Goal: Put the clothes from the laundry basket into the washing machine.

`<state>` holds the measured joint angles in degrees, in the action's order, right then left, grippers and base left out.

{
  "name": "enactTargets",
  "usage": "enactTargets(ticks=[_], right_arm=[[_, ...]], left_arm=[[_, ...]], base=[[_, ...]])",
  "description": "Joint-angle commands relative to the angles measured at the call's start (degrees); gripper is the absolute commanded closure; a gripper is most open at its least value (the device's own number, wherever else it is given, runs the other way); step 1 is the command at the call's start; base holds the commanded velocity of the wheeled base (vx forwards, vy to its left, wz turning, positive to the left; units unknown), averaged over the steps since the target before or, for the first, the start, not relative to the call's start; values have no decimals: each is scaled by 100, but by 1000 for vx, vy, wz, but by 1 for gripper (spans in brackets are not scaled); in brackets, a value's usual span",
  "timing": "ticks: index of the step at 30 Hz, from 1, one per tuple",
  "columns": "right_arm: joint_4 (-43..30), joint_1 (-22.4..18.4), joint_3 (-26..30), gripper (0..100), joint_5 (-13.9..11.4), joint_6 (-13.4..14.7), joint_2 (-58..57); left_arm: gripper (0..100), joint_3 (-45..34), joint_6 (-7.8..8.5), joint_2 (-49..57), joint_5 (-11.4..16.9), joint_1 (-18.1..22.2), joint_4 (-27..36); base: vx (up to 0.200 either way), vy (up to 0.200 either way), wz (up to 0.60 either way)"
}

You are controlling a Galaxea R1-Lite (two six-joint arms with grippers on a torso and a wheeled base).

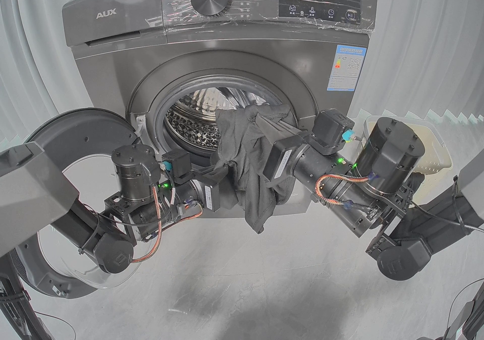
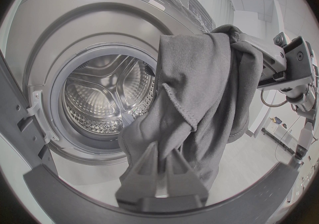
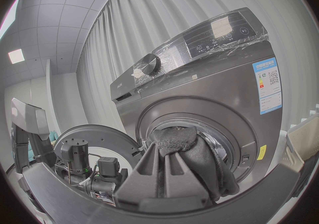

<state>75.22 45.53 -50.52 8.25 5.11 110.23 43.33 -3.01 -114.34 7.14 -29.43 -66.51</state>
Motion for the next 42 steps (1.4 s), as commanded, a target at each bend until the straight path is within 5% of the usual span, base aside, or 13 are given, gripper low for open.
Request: enactTargets(ticks=[1, 11, 12, 29, 30, 42], right_arm=[[2, 8, -2, 100, 1, -1, -1], [2, 8, 7, 100, 1, -1, -1], [2, 8, 7, 100, 10, -1, -1], [11, 17, 16, 100, 1, -1, -1], [11, 17, 16, 100, 1, -1, -1], [11, -44, 86, 100, -52, -1, 104]], left_arm=[[100, 53, -15, -177, 6, -2, -99], [100, -158, -15, -186, 147, 16, -459], [0, -167, -15, -186, 147, 7, -459], [0, 53, -33, -397, 85, 16, -635], [100, 53, -33, -397, 85, 16, -635], [100, -193, -7, -300, 129, -10, -1101]], base=[[0, 0, 0], [0, 0, 0], [0, 0, 0], [0, 0, 0], [0, 0, 0], [0, 0, 0]])
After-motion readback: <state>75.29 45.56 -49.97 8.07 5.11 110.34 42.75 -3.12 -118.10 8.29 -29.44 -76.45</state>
